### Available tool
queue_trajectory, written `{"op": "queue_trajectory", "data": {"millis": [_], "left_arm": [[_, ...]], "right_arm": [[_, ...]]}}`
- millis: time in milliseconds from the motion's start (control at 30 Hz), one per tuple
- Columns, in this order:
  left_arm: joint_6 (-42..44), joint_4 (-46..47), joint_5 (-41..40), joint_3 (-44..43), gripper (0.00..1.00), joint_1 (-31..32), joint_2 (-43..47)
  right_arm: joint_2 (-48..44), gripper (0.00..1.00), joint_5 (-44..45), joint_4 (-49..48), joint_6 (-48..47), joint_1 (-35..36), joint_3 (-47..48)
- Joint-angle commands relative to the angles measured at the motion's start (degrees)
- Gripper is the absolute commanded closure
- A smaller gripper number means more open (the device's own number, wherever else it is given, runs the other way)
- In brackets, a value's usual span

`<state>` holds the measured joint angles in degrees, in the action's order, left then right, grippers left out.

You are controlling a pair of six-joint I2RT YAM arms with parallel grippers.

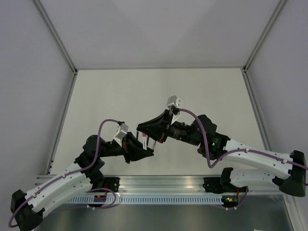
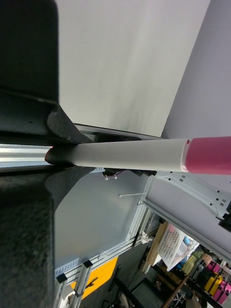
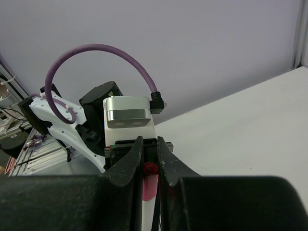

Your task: Insert the pens into the pen caps

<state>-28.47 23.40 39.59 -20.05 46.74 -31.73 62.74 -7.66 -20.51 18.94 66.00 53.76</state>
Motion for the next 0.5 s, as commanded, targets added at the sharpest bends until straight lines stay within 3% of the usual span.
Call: {"op": "queue_trajectory", "data": {"millis": [0,467], "left_arm": [[-1.1,3.7,-1.4,-1.0,0.98,0.0,1.1],[-1.5,3.7,-3.4,-3.2,0.98,0.1,3.8]], "right_arm": [[0.2,1.0,-3.6,0.5,1.8,0.4,-3.1],[1.2,1.0,-4.6,-4.3,4.9,0.4,-8.3]]}}
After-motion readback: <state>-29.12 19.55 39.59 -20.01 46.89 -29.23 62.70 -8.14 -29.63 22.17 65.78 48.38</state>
